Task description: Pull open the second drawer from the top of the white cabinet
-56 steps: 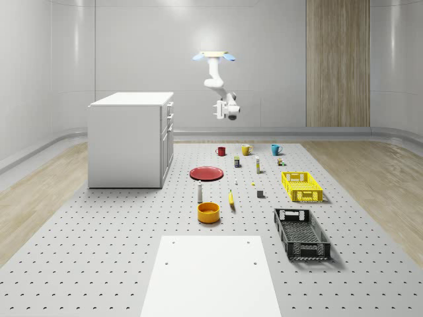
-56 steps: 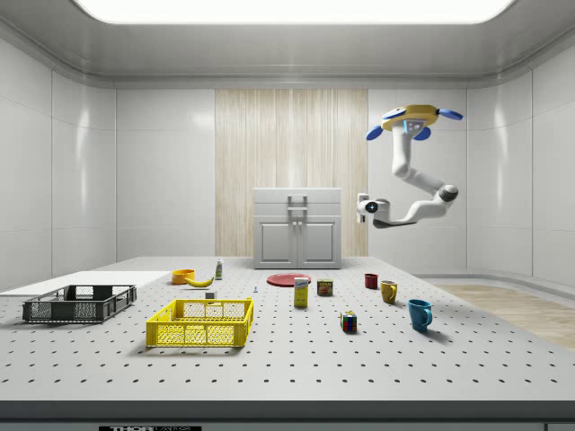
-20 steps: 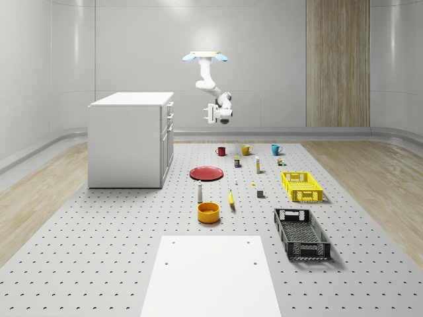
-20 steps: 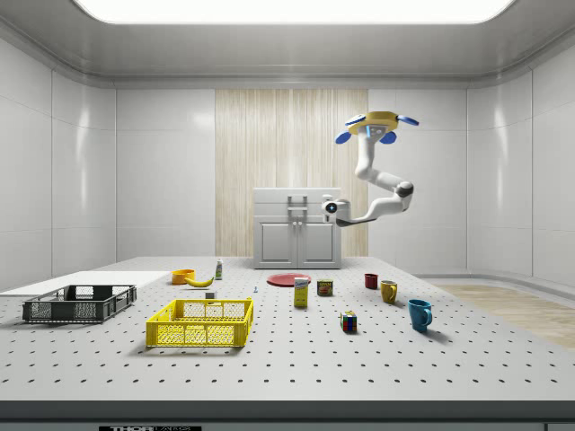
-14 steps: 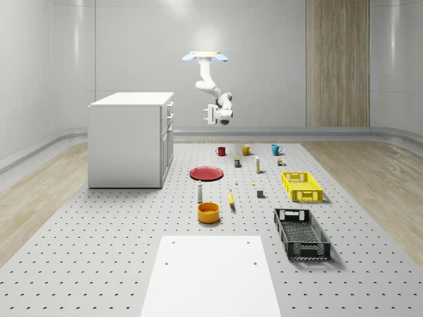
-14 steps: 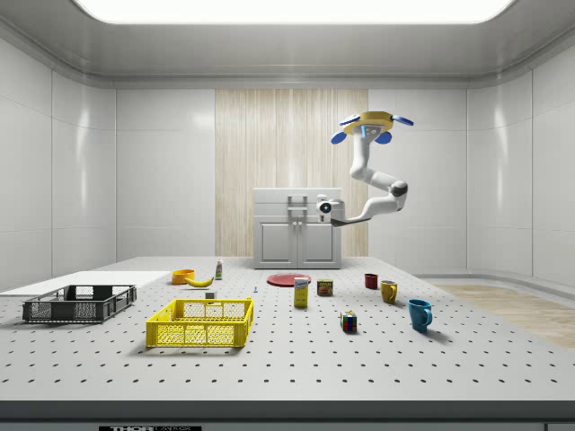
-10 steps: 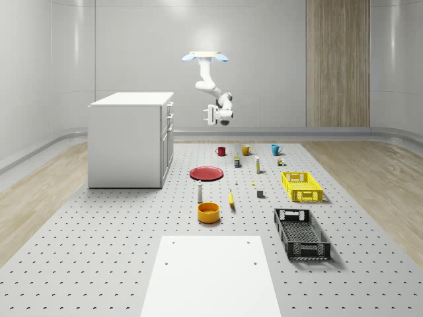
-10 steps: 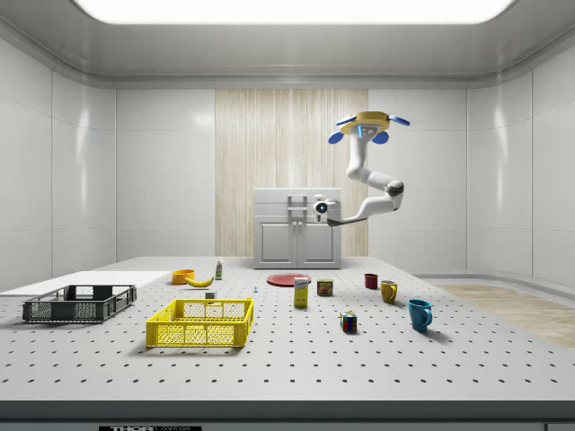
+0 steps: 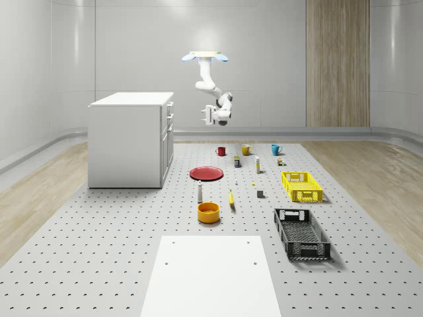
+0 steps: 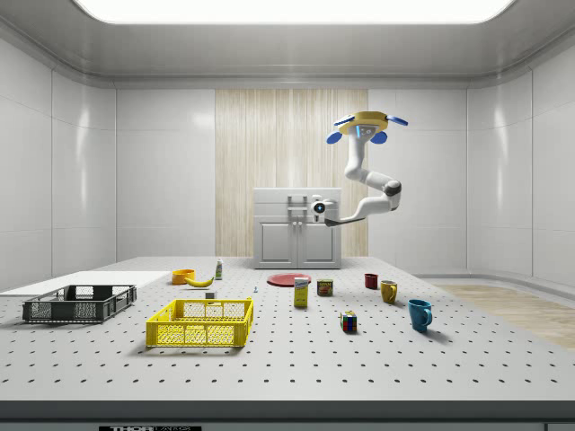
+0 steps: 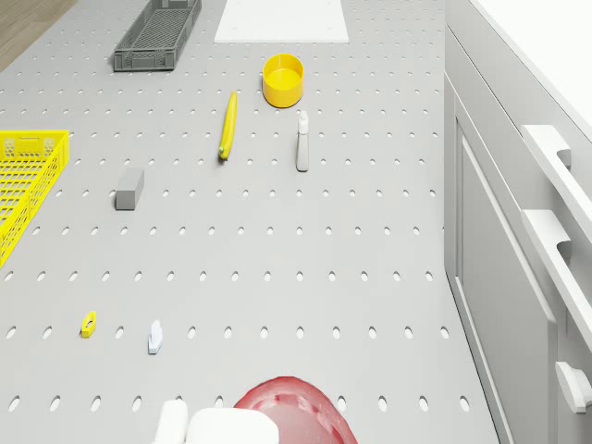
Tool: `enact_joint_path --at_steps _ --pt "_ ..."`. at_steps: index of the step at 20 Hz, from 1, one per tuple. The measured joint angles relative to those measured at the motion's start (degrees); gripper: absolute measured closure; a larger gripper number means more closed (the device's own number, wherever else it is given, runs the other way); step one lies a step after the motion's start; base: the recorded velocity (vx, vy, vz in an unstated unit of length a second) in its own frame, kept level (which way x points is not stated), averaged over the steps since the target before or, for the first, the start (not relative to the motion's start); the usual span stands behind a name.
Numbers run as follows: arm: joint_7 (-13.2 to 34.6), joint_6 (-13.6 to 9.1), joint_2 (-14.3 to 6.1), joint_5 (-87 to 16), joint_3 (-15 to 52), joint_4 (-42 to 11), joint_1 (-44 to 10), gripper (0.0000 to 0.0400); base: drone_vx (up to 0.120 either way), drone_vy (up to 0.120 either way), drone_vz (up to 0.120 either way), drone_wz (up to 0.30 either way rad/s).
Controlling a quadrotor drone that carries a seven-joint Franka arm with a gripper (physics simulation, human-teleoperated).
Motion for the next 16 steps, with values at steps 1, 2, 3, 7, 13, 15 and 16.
enact_joint_path --at_steps 1,2,3,7,13,15,16 --pt "-0.10 0.63 0.00 0.41 0.48 -0.40 0.15 0.0100 0.000 0.000 0.000 0.000" --pt "-0.22 1.27 0.01 0.85 0.98 -0.80 0.31 0.0100 0.000 0.000 0.000 0.000" --pt "-0.34 1.93 0.04 1.31 1.50 -1.20 0.47 0.0100 0.000 0.000 0.000 0.000" --pt "-0.90 4.43 0.27 3.20 3.49 -2.60 1.21 0.0100 0.000 0.000 0.000 0.000" --pt "-2.02 8.30 1.00 6.53 6.68 -4.42 2.59 0.0100 0.000 0.000 0.000 0.000" --pt "-2.49 9.65 1.38 7.82 7.82 -4.94 3.15 0.0100 0.000 0.000 0.000 0.000" --pt "-2.74 10.33 1.59 8.49 8.41 -5.19 3.44 0.0100 0.000 0.000 0.000 0.000"
